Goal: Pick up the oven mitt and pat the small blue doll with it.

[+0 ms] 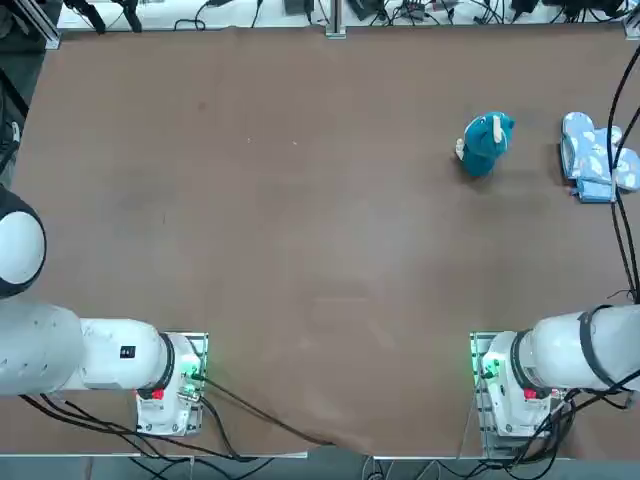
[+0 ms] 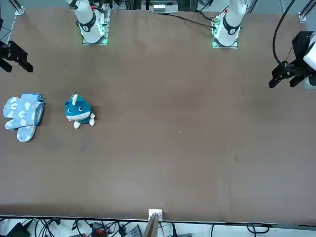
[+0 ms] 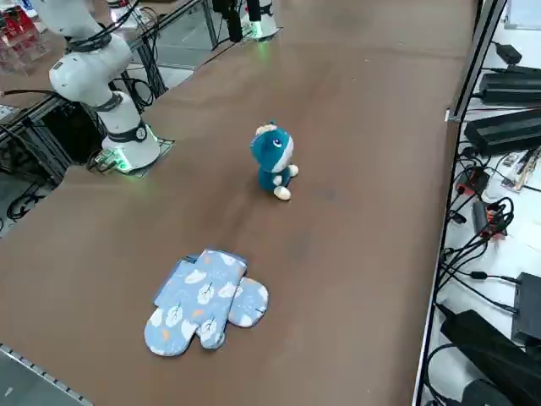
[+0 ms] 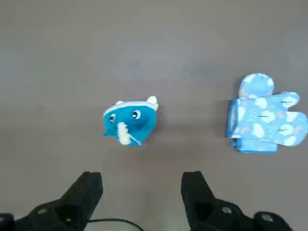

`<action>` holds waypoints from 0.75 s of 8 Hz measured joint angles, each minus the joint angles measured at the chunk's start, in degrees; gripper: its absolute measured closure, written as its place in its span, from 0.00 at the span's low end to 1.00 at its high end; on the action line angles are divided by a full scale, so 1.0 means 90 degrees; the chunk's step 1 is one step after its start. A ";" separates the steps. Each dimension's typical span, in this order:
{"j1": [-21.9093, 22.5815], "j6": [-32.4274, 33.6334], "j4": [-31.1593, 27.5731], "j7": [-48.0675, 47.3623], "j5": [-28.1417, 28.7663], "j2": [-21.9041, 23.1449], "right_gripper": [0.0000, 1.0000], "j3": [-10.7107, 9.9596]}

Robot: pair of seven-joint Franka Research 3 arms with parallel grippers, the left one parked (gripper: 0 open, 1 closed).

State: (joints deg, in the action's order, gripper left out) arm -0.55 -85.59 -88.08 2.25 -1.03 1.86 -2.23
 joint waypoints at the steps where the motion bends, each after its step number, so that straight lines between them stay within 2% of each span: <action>1: 0.0000 -0.0001 0.0012 0.0001 -0.0306 -0.0079 0.00 0.0001; 4: 0.0003 -0.0056 -0.0026 0.0003 -0.1512 -0.0655 0.00 0.0003; 6: -0.0015 -0.0553 -0.0249 -0.0008 -0.2118 -0.1237 0.00 -0.0013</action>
State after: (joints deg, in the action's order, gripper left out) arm -0.68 -90.57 -90.32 2.18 -20.09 -9.26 -2.34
